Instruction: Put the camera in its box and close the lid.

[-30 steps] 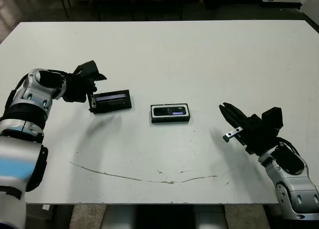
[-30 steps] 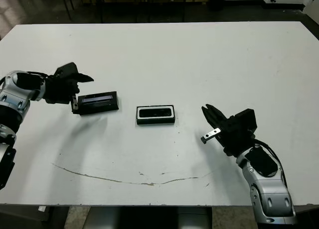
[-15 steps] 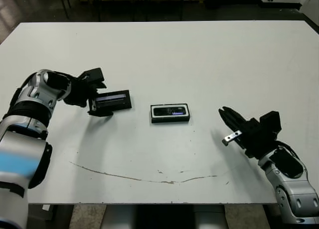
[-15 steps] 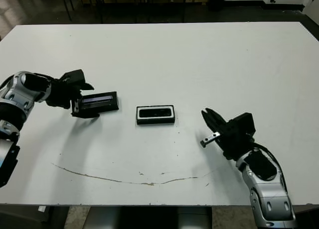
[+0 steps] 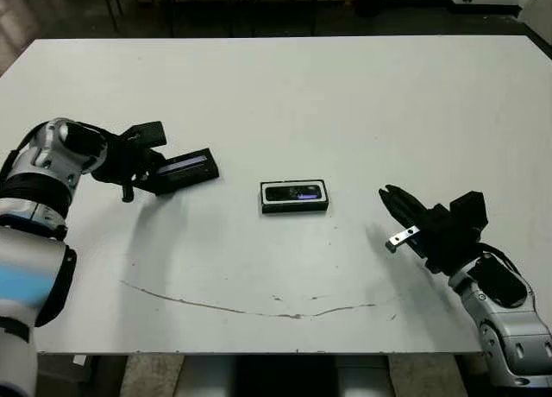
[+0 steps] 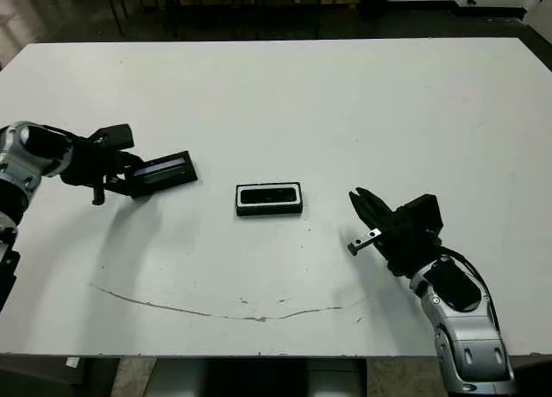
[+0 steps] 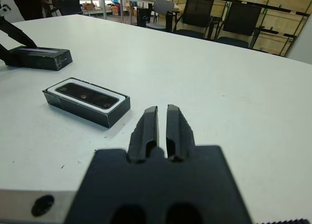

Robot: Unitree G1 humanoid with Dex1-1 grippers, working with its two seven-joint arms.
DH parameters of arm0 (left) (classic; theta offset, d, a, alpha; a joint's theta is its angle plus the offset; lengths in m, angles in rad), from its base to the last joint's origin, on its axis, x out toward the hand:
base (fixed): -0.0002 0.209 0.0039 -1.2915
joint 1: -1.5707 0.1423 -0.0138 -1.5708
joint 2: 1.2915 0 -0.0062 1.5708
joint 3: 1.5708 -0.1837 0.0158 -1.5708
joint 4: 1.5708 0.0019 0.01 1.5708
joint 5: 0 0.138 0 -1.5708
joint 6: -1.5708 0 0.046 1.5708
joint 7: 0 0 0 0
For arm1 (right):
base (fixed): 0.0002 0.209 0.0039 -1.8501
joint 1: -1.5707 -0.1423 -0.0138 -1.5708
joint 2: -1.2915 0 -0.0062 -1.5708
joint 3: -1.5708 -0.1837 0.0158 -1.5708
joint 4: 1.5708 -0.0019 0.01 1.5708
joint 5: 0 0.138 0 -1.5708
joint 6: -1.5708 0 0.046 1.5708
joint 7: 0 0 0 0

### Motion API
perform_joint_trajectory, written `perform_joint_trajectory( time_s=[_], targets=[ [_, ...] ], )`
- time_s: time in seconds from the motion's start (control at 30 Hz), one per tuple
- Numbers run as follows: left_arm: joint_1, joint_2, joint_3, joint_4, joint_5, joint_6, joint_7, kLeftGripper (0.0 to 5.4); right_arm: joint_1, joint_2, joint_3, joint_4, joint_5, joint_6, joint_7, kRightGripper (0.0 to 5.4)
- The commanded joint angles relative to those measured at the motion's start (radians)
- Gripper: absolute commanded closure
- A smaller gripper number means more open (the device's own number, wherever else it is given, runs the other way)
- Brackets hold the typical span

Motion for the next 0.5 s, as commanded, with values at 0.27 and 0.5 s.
perform_joint_trajectory(
  time_s=[0.27, 0.5],
  targets=[
    [0.073, 0.005, 0.12, -0.038, -0.109, 0.163, -0.004, 4.05, -0.024, -0.005, 0.005, 0.033, 0.019, 0.016, 0.013, 5.4],
    [0.251, -0.059, 0.294, -0.364, -0.328, 0.194, 0.106, 4.05, -0.025, 0.006, 0.011, 0.042, 0.028, 0.004, 0.016, 5.4]
  ],
)
